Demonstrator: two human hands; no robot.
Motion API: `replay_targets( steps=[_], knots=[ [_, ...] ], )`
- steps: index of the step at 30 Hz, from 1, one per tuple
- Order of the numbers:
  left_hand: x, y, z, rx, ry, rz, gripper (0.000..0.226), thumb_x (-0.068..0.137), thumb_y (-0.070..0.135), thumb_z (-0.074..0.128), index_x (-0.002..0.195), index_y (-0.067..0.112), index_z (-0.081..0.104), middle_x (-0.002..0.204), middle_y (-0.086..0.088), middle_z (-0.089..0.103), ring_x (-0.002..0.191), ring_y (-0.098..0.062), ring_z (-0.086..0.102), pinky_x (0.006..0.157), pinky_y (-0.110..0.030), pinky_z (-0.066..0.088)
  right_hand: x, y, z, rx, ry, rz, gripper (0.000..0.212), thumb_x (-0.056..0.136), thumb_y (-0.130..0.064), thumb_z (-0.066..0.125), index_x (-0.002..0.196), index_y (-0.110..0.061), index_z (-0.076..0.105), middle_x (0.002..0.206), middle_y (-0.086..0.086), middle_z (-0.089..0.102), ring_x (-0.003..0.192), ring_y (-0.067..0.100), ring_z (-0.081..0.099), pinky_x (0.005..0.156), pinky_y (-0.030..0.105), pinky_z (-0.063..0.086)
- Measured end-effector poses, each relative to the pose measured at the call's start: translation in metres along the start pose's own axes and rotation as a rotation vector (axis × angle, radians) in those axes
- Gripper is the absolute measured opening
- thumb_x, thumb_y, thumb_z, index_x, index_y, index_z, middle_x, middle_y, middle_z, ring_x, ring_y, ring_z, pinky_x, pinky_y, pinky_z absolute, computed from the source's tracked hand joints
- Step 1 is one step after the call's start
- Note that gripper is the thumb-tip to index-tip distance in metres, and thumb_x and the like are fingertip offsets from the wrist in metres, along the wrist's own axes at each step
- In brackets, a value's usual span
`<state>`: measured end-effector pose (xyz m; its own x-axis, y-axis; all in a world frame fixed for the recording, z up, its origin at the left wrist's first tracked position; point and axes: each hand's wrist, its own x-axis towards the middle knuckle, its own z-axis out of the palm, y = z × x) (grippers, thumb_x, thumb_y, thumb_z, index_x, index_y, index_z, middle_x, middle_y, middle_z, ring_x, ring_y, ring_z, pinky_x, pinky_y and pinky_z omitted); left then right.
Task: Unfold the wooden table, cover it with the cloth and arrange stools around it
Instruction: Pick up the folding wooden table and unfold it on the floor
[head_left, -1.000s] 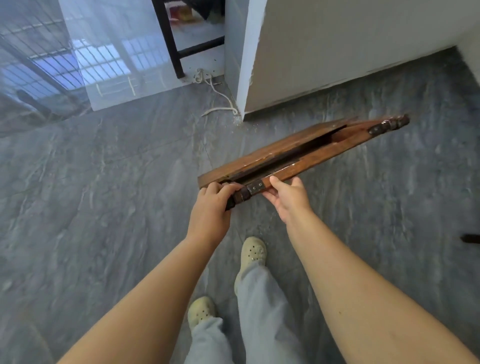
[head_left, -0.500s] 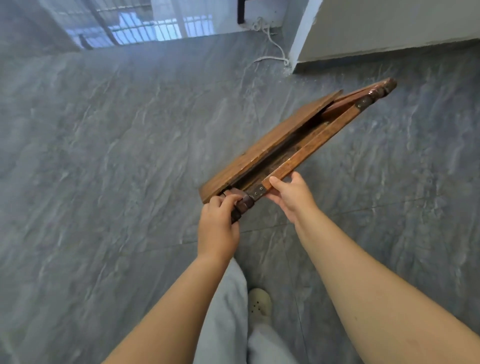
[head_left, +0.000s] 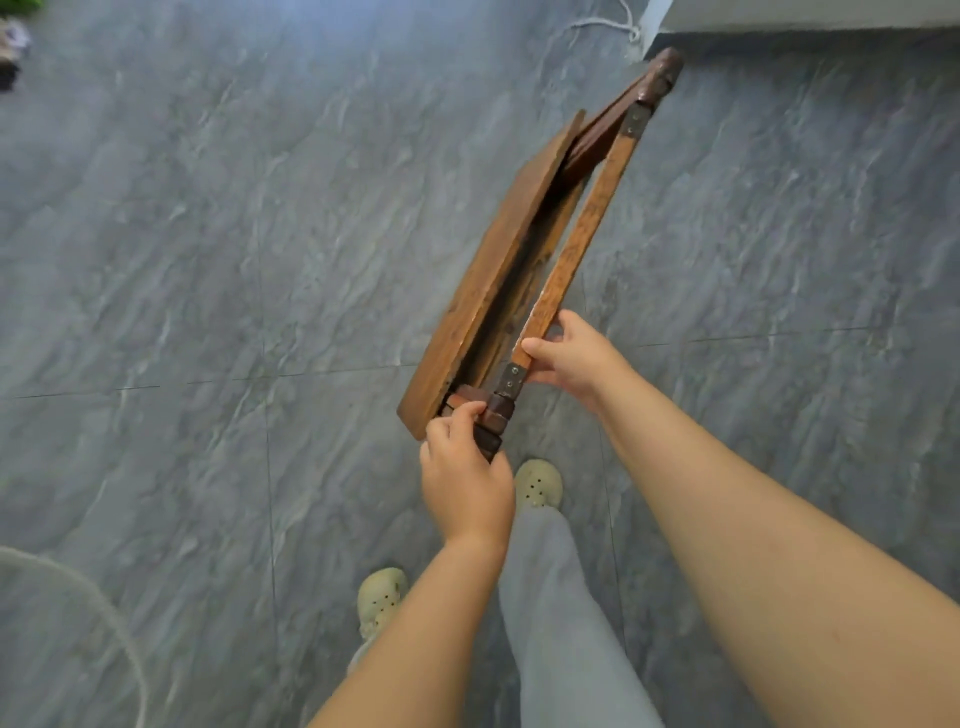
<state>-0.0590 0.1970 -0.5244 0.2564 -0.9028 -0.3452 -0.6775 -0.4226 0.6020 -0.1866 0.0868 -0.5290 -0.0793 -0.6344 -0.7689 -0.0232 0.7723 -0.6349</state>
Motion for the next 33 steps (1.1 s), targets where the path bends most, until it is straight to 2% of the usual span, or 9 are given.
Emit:
replay_targets(
  steps=[3, 7, 10, 14, 20, 24, 28, 30, 33],
  knots=[
    [-0.033, -0.029, -0.014, -0.043, 0.001, -0.071, 0.044, 0.074, 0.011, 0.068, 0.113, 0.028, 0.056, 0.108, 0.003, 0.053, 0.098, -0.019, 0.050, 0.073, -0.025, 0.038, -0.028, 0.017, 0.028, -0.131, -0.058, 0.009, 0.037, 0.093, -0.002, 0.054, 0.128, -0.003, 0.043, 0.114, 0.024, 0.062, 0.098, 0.032, 0.066, 0.084, 0.048, 0.056],
    [-0.078, -0.073, -0.039, -0.107, -0.047, -0.139, 0.042, 0.073, 0.020, 0.073, 0.109, 0.029, 0.052, 0.110, 0.006, 0.049, 0.098, -0.016, 0.051, 0.074, -0.026, 0.041, -0.072, 0.045, 0.066, -0.179, -0.140, 0.006, 0.042, 0.093, -0.001, 0.055, 0.132, -0.009, 0.045, 0.102, 0.013, 0.065, 0.090, 0.023, 0.068, 0.078, 0.039, 0.059],
    [-0.109, -0.105, -0.057, -0.101, -0.075, -0.174, 0.041, 0.073, 0.024, 0.074, 0.105, 0.028, 0.050, 0.108, 0.008, 0.050, 0.098, -0.014, 0.051, 0.072, -0.024, 0.038, -0.104, 0.066, 0.099, -0.250, -0.181, 0.008, 0.045, 0.092, -0.001, 0.055, 0.135, -0.011, 0.044, 0.103, 0.015, 0.064, 0.088, 0.022, 0.068, 0.071, 0.032, 0.060],
    [-0.145, -0.142, -0.069, -0.145, -0.060, -0.198, 0.043, 0.069, 0.028, 0.078, 0.097, 0.034, 0.045, 0.099, 0.016, 0.046, 0.093, -0.014, 0.055, 0.074, -0.032, 0.049, -0.134, 0.095, 0.127, -0.311, -0.263, -0.004, 0.045, 0.092, -0.002, 0.056, 0.135, -0.012, 0.045, 0.106, 0.018, 0.063, 0.093, 0.023, 0.066, 0.073, 0.031, 0.060],
    [-0.173, -0.156, -0.065, -0.196, -0.048, -0.247, 0.049, 0.069, 0.033, 0.078, 0.094, 0.045, 0.038, 0.099, 0.017, 0.046, 0.090, -0.008, 0.056, 0.070, -0.033, 0.052, -0.146, 0.112, 0.133, -0.396, -0.353, -0.007, 0.047, 0.093, -0.004, 0.055, 0.137, -0.018, 0.046, 0.111, 0.017, 0.065, 0.099, 0.024, 0.067, 0.071, 0.025, 0.059],
    [-0.177, -0.159, -0.059, -0.209, -0.024, -0.250, 0.045, 0.069, 0.035, 0.078, 0.100, 0.037, 0.045, 0.102, 0.016, 0.048, 0.092, -0.007, 0.055, 0.072, -0.030, 0.051, -0.144, 0.115, 0.129, -0.364, -0.395, -0.013, 0.046, 0.094, -0.003, 0.054, 0.136, -0.019, 0.047, 0.106, 0.012, 0.066, 0.091, 0.016, 0.067, 0.068, 0.022, 0.058],
    [-0.179, -0.158, -0.050, -0.211, -0.025, -0.236, 0.046, 0.069, 0.037, 0.078, 0.101, 0.038, 0.044, 0.105, 0.017, 0.048, 0.094, -0.006, 0.056, 0.074, -0.029, 0.052, -0.144, 0.116, 0.121, -0.354, -0.378, -0.024, 0.044, 0.094, -0.003, 0.054, 0.135, -0.019, 0.049, 0.102, 0.009, 0.066, 0.082, 0.010, 0.068, 0.063, 0.018, 0.055],
    [-0.180, -0.156, -0.046, -0.216, -0.031, -0.220, 0.046, 0.069, 0.038, 0.078, 0.101, 0.039, 0.045, 0.104, 0.018, 0.048, 0.094, -0.006, 0.056, 0.074, -0.028, 0.052, -0.143, 0.116, 0.117, -0.378, -0.371, -0.033, 0.045, 0.094, -0.004, 0.054, 0.136, -0.019, 0.048, 0.107, 0.013, 0.066, 0.087, 0.013, 0.068, 0.065, 0.020, 0.056],
    [-0.181, -0.155, -0.041, -0.203, -0.027, -0.201, 0.047, 0.068, 0.038, 0.079, 0.100, 0.041, 0.044, 0.102, 0.019, 0.047, 0.093, -0.007, 0.056, 0.073, -0.030, 0.052, -0.137, 0.108, 0.107, -0.510, -0.436, -0.033, 0.036, 0.095, -0.016, 0.054, 0.131, -0.021, 0.052, 0.112, 0.009, 0.067, 0.098, 0.017, 0.068, 0.080, 0.028, 0.058]
  ],
)
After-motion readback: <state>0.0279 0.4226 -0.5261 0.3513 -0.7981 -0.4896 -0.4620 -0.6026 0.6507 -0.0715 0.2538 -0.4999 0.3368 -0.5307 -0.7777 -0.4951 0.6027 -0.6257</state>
